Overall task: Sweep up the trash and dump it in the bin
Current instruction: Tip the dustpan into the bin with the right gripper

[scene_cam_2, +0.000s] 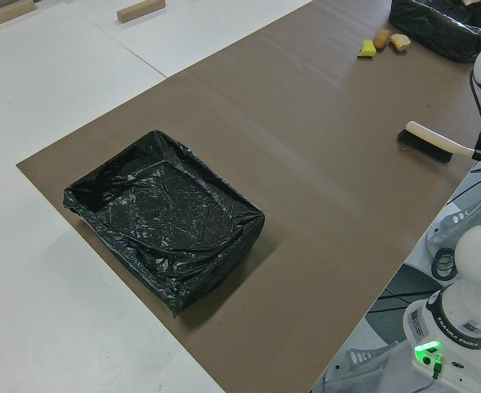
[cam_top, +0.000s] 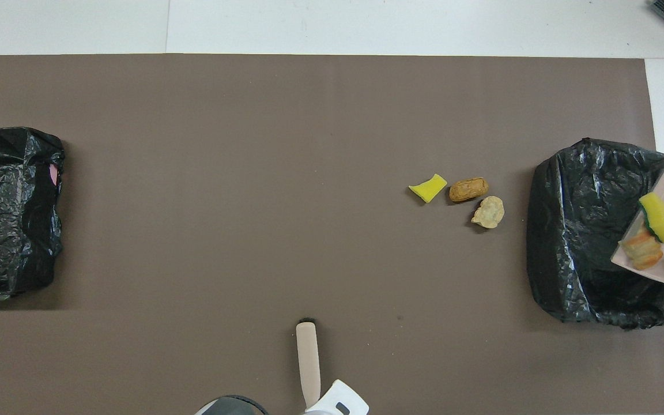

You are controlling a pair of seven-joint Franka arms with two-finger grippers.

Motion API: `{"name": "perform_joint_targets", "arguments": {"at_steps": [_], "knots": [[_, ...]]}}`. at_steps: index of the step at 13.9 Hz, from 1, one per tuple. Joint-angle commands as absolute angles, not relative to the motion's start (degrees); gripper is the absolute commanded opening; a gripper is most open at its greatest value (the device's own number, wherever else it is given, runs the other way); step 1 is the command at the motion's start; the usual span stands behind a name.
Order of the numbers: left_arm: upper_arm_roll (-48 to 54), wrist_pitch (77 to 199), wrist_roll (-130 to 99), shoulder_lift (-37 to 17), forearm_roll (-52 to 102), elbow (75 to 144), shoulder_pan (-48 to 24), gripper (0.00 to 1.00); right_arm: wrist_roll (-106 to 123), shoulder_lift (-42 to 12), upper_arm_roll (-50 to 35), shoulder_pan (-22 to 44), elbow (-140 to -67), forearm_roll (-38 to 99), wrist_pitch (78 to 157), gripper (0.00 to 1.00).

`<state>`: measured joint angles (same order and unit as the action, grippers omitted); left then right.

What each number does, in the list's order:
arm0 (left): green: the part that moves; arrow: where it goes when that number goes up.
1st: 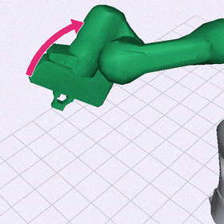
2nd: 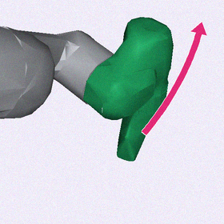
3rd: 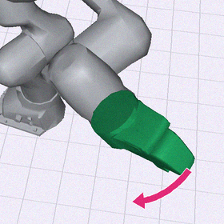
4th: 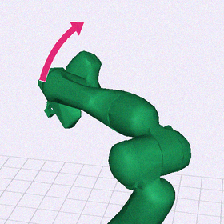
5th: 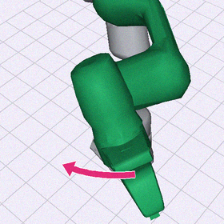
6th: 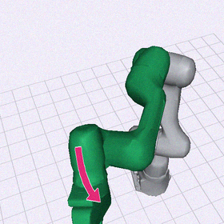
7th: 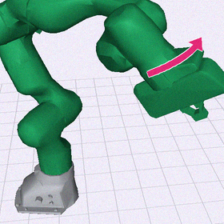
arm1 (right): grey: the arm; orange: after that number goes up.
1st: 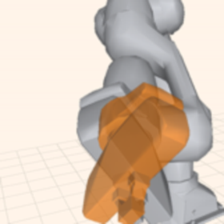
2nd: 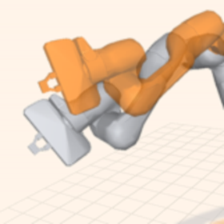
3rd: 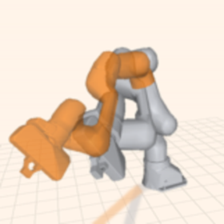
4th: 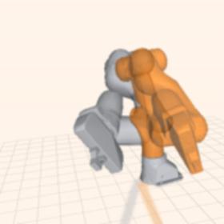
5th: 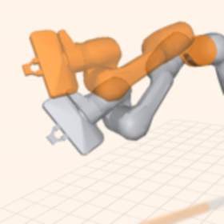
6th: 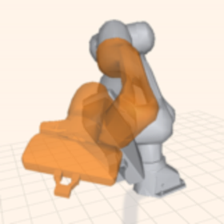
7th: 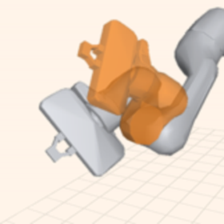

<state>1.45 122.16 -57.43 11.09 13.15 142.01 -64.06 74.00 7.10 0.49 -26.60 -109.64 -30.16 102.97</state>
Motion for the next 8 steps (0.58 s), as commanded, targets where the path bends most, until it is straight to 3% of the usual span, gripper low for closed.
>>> {"name": "perform_joint_targets", "arguments": {"at_steps": [1,4,6,8], "knots": [[0.62,123.58,-54.77,11.25,14.24,142.91,-65.04,0.0,75.85,9.49,-0.35,-26.63,-113.46,-36.46,106.07,0.0],[0.53,123.31,-50.55,10.46,14.77,142.65,-64.25,0.0,75.59,9.67,-0.44,-24.1,-116.8,-43.75,107.76,0.0],[0.44,123.4,-50.54,10.2,14.77,142.38,-64.07,0.24,75.15,9.32,-0.44,-23.03,-116.72,-47.27,108.89,0.0],[0.35,122.7,-50.45,9.76,14.77,141.68,-63.02,0.37,74.44,8.88,-1.23,-22.5,-115.85,-48.77,108.02,0.0]]}}
